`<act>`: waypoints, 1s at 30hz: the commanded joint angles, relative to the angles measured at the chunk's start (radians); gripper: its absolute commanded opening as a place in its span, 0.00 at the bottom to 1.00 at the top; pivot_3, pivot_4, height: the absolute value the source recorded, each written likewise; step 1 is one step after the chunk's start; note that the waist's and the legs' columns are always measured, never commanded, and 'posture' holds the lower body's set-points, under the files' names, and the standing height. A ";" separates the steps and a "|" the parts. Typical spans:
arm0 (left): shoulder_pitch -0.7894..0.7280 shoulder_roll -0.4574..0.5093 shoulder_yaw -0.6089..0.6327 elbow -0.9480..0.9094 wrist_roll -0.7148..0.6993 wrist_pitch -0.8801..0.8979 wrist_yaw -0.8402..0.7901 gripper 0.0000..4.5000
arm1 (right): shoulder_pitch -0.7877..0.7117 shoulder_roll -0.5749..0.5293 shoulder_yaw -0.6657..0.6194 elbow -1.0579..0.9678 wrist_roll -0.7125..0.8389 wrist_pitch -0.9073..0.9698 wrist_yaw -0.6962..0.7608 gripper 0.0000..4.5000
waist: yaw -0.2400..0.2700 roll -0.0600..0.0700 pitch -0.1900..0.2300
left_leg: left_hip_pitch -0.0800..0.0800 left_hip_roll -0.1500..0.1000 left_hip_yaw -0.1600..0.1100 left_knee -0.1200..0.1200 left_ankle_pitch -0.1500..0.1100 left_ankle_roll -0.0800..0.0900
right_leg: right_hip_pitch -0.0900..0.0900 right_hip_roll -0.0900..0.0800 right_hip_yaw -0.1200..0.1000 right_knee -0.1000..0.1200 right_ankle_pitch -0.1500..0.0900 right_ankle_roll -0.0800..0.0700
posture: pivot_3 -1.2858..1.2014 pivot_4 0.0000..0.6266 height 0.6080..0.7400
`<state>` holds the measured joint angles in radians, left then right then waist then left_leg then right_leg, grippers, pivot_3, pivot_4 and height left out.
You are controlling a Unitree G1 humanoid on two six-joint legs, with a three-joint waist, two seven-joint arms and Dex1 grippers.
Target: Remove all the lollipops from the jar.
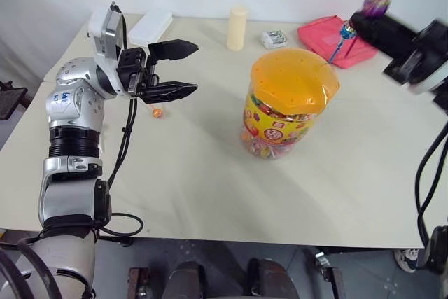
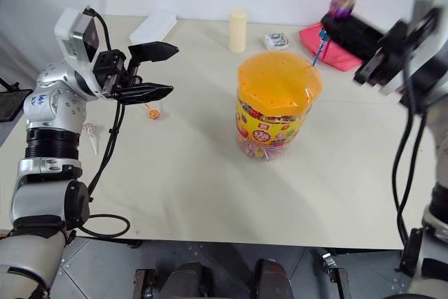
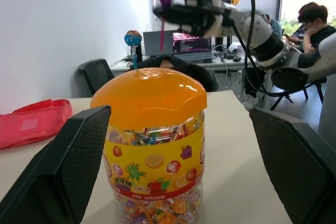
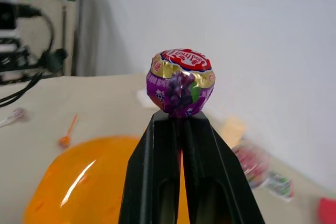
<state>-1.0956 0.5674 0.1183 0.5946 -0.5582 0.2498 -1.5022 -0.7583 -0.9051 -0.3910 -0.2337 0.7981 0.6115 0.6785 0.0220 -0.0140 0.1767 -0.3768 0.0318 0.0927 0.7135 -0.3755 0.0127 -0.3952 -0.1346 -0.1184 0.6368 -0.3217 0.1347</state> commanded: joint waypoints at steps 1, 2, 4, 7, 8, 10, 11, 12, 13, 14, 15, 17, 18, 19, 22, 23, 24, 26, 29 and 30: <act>-0.034 0.009 -0.007 -0.001 -0.036 -0.024 -0.112 1.00 | 0.015 -0.094 -0.115 -0.018 -0.001 0.077 -0.059 0.02 | 0.002 0.000 0.000 | 0.000 0.000 0.000 0.000 0.000 0.000 | 0.000 0.000 0.000 0.000 0.000 0.000 | 0.52 0.24 1.00; -0.037 0.011 -0.011 0.007 -0.036 -0.025 -0.112 1.00 | 0.067 -0.139 -0.164 -0.028 -0.012 0.141 -0.076 0.02 | 0.002 0.000 0.000 | 0.000 0.000 0.000 0.000 0.000 0.000 | 0.000 0.000 0.000 0.000 0.000 0.000 | 0.52 0.24 1.00; -0.037 0.018 -0.022 0.014 -0.037 -0.024 -0.112 1.00 | 0.200 -0.196 -0.265 -0.067 -0.022 0.264 -0.095 0.02 | 0.006 0.000 0.000 | -0.001 0.000 -0.001 -0.001 0.000 0.001 | 0.000 0.000 -0.001 0.000 0.000 0.000 | 0.52 0.24 1.00; -0.036 0.025 -0.031 0.018 -0.042 -0.024 -0.112 1.00 | 0.386 -0.216 -0.368 -0.122 -0.036 0.407 -0.116 0.02 | 0.003 0.000 0.000 | -0.003 -0.001 -0.001 0.000 -0.001 0.002 | 0.000 -0.001 -0.002 -0.001 0.000 0.000 | 0.52 0.24 1.00; -0.036 0.027 -0.034 0.018 -0.045 -0.023 -0.112 1.00 | 0.442 -0.213 -0.393 -0.135 -0.043 0.448 -0.125 0.02 | 0.003 0.000 0.000 | -0.003 -0.001 0.000 0.000 -0.001 0.002 | 0.000 -0.001 -0.002 -0.001 0.000 0.000 | 0.52 0.24 1.00; -0.035 0.029 -0.042 0.019 -0.044 -0.018 -0.112 1.00 | 0.563 -0.186 -0.413 -0.146 -0.081 0.513 -0.154 0.02 | 0.002 0.000 0.000 | -0.003 -0.001 0.000 0.000 -0.001 0.002 | -0.001 -0.001 -0.001 -0.001 0.000 0.000 | 0.52 0.24 1.00; -0.034 0.030 -0.049 0.018 -0.041 -0.015 -0.112 1.00 | 0.627 -0.163 -0.405 -0.141 -0.109 0.522 -0.170 0.02 | 0.002 0.000 0.000 | -0.003 0.000 0.000 0.001 -0.001 0.002 | -0.001 -0.001 -0.001 -0.001 0.000 0.000 | 0.52 0.24 1.00; -0.032 0.031 -0.056 0.017 -0.041 -0.013 -0.112 1.00 | 0.677 -0.136 -0.390 -0.130 -0.138 0.518 -0.192 0.02 | 0.002 -0.001 -0.001 | -0.003 0.000 0.000 0.001 -0.001 0.001 | -0.001 0.000 -0.001 -0.001 0.000 0.000 | 0.52 0.24 1.00; -0.031 0.032 -0.062 0.015 -0.043 -0.010 -0.112 1.00 | 0.710 -0.109 -0.371 -0.110 -0.168 0.507 -0.219 0.02 | 0.002 0.000 -0.001 | -0.003 0.000 0.000 0.001 -0.001 0.001 | -0.001 0.000 -0.001 -0.001 0.000 0.000 | 0.52 0.24 1.00; -0.030 0.032 -0.067 0.013 -0.046 -0.009 -0.112 1.00 | 0.730 -0.085 -0.334 -0.083 -0.193 0.501 -0.241 0.02 | 0.002 0.000 -0.001 | -0.003 0.000 0.000 0.001 -0.001 0.001 | -0.001 -0.001 -0.001 -0.001 0.000 0.000 | 0.52 0.24 1.00; -0.030 0.032 -0.072 0.012 -0.047 -0.008 -0.112 1.00 | 0.737 -0.067 -0.306 -0.061 -0.214 0.499 -0.260 0.02 | 0.001 0.000 -0.001 | -0.003 -0.001 0.000 0.001 -0.001 0.001 | -0.001 -0.001 0.000 -0.001 0.000 0.001 | 0.52 0.24 1.00; -0.030 0.035 -0.082 0.010 -0.043 -0.006 -0.112 1.00 | 0.725 -0.032 -0.260 -0.010 -0.253 0.495 -0.302 0.02 | 0.000 0.001 0.000 | -0.003 -0.001 0.001 0.001 -0.001 0.001 | -0.001 -0.001 0.001 -0.001 0.000 0.001 | 0.52 0.24 1.00; -0.030 0.037 -0.086 0.010 -0.042 -0.006 -0.112 1.00 | 0.714 -0.015 -0.243 0.016 -0.268 0.482 -0.314 0.02 | -0.001 0.001 -0.001 | -0.003 -0.001 0.001 0.001 -0.001 0.001 | -0.001 -0.001 0.001 -0.001 0.000 0.001 | 0.52 0.24 1.00; -0.031 0.038 -0.088 0.010 -0.042 -0.008 -0.112 1.00 | 0.698 0.005 -0.218 0.050 -0.285 0.468 -0.328 0.02 | -0.001 0.002 -0.001 | -0.003 -0.001 0.001 0.001 -0.001 0.001 | -0.001 0.000 0.001 -0.001 0.000 0.001 | 0.52 0.24 1.00; -0.033 0.034 -0.087 0.012 -0.044 -0.014 -0.112 1.00 | 0.658 0.042 -0.161 0.122 -0.322 0.431 -0.346 0.02 | -0.004 0.003 -0.001 | -0.002 0.000 0.001 0.001 -0.001 0.001 | -0.001 0.000 0.001 -0.001 0.000 0.001 | 0.52 0.24 1.00; -0.032 0.032 -0.085 0.010 -0.044 -0.013 -0.112 1.00 | 0.644 0.052 -0.149 0.143 -0.332 0.420 -0.352 0.02 | -0.005 0.003 -0.001 | -0.002 0.000 0.001 0.001 -0.001 0.001 | -0.001 0.000 0.001 -0.001 0.000 0.001 | 0.52 0.24 1.00; -0.032 0.031 -0.084 0.009 -0.044 -0.012 -0.112 1.00 | 0.634 0.059 -0.143 0.157 -0.340 0.413 -0.355 0.02 | -0.006 0.003 -0.001 | -0.002 0.000 0.001 0.001 -0.001 0.001 | -0.001 0.000 0.001 -0.001 0.000 0.001 | 0.52 0.24 1.00; -0.028 0.028 -0.079 0.000 -0.044 -0.007 -0.112 1.00 | 0.615 0.075 -0.135 0.181 -0.350 0.403 -0.363 0.02 | -0.004 0.003 -0.001 | -0.002 0.000 0.001 0.001 -0.001 0.001 | -0.001 0.000 0.001 -0.001 0.000 0.001 | 0.52 0.24 1.00; -0.021 0.027 -0.073 -0.010 -0.044 -0.002 -0.109 1.00 | 0.614 0.087 -0.145 0.171 -0.361 0.398 -0.368 0.17 | 0.000 0.003 -0.001 | -0.002 0.000 0.001 0.001 -0.001 0.001 | -0.001 0.000 0.001 -0.001 0.000 0.001 | 0.52 0.24 1.00; -0.017 0.028 -0.071 -0.013 -0.045 -0.001 -0.106 1.00 | 0.626 0.091 -0.164 0.145 -0.359 0.390 -0.365 0.24 | 0.000 0.003 -0.001 | -0.003 0.000 0.001 0.001 -0.001 0.001 | -0.001 0.000 0.001 -0.001 0.000 0.001 | 0.52 0.24 1.00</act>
<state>-1.1120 0.5910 0.0247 0.6247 -0.5849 0.2495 -1.5023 -0.1397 -0.8142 -0.5129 -0.0475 0.4487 1.0222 0.3192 0.0224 -0.0107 0.1761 -0.3793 0.0314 0.0935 0.7147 -0.3763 0.0141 -0.3966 -0.1347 -0.1174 0.6361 -0.3214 0.1354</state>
